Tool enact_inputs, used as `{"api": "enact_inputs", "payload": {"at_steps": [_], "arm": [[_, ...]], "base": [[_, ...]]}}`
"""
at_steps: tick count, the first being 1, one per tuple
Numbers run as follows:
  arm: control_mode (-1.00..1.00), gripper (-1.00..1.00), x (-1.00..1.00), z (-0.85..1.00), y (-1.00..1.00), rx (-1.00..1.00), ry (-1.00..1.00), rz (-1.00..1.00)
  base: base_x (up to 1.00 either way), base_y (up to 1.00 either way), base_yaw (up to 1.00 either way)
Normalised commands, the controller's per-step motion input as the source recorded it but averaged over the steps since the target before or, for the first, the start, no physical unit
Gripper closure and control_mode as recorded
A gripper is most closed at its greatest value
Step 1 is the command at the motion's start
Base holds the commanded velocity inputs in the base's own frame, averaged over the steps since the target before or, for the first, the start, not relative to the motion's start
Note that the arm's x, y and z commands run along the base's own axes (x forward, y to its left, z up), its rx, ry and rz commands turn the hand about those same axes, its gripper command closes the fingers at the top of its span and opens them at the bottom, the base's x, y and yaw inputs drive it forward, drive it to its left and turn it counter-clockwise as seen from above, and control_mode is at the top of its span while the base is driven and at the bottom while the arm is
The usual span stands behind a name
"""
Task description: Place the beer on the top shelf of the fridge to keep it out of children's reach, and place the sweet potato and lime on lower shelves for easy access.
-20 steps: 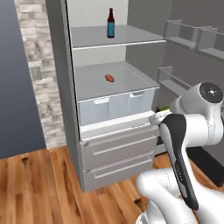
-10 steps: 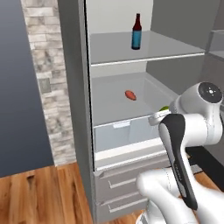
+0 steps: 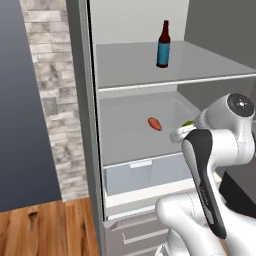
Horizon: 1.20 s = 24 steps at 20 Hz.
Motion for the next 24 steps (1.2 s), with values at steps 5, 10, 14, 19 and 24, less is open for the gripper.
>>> {"api": "enact_inputs", "payload": {"at_steps": [5, 10, 14, 19, 24], "arm": [[1.00, 1.00, 0.00, 0.00, 0.00, 0.00, 0.00, 0.00], [-1.00, 1.00, 0.46, -0.47, 0.00, 0.00, 0.00, 0.06], [-1.00, 1.00, 0.56, -0.59, 0.00, 0.00, 0.00, 0.02], [-1.00, 1.00, 0.64, -0.55, 0.00, 0.00, 0.00, 0.01], [-1.00, 1.00, 0.70, -0.41, 0.00, 0.00, 0.01, 0.00]], "base": [[0.50, -0.13, 0.13], [0.00, 0.00, 0.00], [0.00, 0.00, 0.00], [0.00, 0.00, 0.00], [0.00, 0.00, 0.00]]}}
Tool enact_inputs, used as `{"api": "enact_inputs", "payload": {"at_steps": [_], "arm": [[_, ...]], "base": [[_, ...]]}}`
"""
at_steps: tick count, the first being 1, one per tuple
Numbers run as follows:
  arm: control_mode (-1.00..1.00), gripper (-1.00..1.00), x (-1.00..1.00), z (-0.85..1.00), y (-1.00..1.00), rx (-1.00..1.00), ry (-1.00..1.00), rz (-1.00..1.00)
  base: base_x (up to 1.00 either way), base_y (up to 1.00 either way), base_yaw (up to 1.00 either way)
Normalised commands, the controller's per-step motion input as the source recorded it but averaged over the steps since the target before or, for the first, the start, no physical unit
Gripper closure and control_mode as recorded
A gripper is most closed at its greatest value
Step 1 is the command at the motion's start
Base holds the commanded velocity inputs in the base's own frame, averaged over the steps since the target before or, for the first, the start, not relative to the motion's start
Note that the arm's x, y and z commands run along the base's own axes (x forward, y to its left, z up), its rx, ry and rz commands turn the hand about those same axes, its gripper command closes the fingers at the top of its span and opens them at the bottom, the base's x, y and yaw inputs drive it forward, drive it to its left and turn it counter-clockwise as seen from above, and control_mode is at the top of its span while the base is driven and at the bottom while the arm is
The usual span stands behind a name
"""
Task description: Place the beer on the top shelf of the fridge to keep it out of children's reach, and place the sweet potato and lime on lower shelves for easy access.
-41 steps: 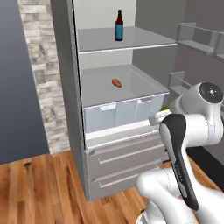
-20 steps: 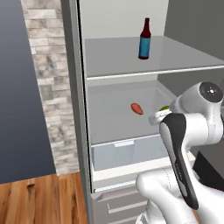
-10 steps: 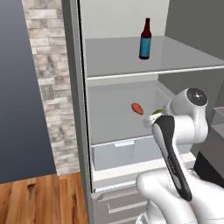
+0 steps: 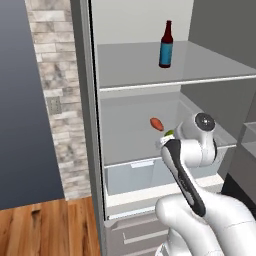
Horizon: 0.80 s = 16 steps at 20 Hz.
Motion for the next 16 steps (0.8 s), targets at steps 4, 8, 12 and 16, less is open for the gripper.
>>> {"api": "enact_inputs", "payload": {"at_steps": [4, 8, 12, 16], "arm": [[-1.00, 1.00, 0.69, -0.34, 0.00, 0.00, 0.03, 0.00], [-1.00, 1.00, 0.67, -0.29, 0.00, 0.00, 0.05, 0.00], [-1.00, 1.00, 0.71, -0.25, 0.00, 0.00, 0.06, 0.00], [-1.00, 1.00, 0.75, -0.16, 0.00, 0.00, 0.08, 0.00]], "base": [[0.00, 0.00, 0.00], [0.00, 0.00, 0.00], [0.00, 0.00, 0.00], [0.00, 0.00, 0.00]]}}
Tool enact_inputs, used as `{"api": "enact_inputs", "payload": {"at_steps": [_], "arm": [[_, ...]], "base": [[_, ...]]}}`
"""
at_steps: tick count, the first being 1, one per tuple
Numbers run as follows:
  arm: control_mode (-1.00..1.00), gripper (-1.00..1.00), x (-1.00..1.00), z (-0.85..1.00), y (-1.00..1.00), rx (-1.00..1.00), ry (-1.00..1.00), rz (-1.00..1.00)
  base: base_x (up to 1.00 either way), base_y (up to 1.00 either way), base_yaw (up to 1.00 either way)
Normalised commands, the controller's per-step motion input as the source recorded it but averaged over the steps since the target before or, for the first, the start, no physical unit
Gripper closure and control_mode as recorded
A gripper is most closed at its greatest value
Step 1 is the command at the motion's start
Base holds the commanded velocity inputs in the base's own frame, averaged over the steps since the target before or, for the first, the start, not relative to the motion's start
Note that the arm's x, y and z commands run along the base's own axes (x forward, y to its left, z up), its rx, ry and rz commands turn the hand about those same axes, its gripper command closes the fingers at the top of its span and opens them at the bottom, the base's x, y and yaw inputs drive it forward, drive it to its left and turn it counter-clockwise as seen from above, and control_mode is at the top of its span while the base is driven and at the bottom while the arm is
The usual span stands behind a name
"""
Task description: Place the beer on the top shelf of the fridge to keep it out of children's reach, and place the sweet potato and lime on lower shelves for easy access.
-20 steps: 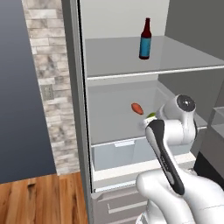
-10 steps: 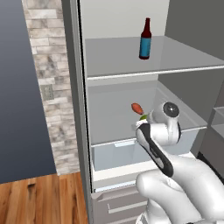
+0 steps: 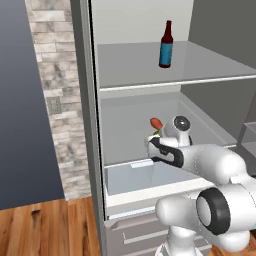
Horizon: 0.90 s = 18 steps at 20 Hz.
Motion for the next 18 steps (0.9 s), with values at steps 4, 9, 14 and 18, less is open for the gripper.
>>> {"api": "enact_inputs", "payload": {"at_steps": [4, 9, 14, 18], "arm": [[-1.00, 1.00, 0.72, -0.12, 0.00, 0.00, 0.05, 0.00], [-1.00, 1.00, 0.63, -0.17, 0.00, 0.00, 0.01, 0.00], [-1.00, -1.00, 0.55, -0.21, 0.00, 0.00, 0.00, 0.00], [-1.00, -1.00, 0.32, -0.28, 0.00, 0.00, 0.00, 0.00]], "base": [[0.00, 0.00, 0.00], [0.00, 0.00, 0.00], [0.00, 0.00, 0.00], [0.00, 0.00, 0.00]]}}
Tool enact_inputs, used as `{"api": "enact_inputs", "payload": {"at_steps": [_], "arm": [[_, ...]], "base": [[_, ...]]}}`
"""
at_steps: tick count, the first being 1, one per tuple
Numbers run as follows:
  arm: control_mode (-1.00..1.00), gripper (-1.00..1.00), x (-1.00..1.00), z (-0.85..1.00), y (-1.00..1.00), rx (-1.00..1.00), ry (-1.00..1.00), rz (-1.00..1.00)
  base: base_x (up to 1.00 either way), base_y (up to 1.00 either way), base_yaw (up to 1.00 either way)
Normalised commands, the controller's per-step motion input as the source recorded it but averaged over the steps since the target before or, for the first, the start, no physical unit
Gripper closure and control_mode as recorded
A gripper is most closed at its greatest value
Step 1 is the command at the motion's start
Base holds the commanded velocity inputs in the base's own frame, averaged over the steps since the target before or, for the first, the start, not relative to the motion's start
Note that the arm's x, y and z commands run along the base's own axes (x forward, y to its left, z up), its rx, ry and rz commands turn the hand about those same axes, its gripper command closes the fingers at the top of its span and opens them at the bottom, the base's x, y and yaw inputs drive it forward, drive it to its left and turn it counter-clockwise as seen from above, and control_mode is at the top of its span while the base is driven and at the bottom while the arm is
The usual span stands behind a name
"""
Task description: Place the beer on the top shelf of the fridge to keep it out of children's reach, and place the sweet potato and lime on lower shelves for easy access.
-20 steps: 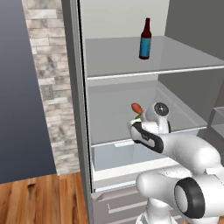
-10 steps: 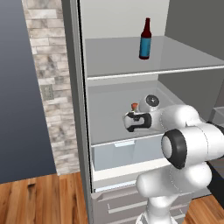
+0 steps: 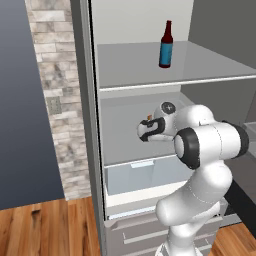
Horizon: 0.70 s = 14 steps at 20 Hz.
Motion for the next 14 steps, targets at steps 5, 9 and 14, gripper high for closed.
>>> {"api": "enact_inputs", "payload": {"at_steps": [5, 9, 14], "arm": [[-1.00, -1.00, 0.02, -0.28, 0.00, 0.00, 0.00, 0.00], [-1.00, -1.00, -0.13, -0.04, 0.00, 0.00, 0.00, 0.00], [-1.00, -1.00, -0.59, 0.14, 0.00, 0.00, 0.00, 0.00]], "base": [[0.00, 0.00, 0.00], [0.00, 0.00, 0.00], [0.00, 0.00, 0.00]]}}
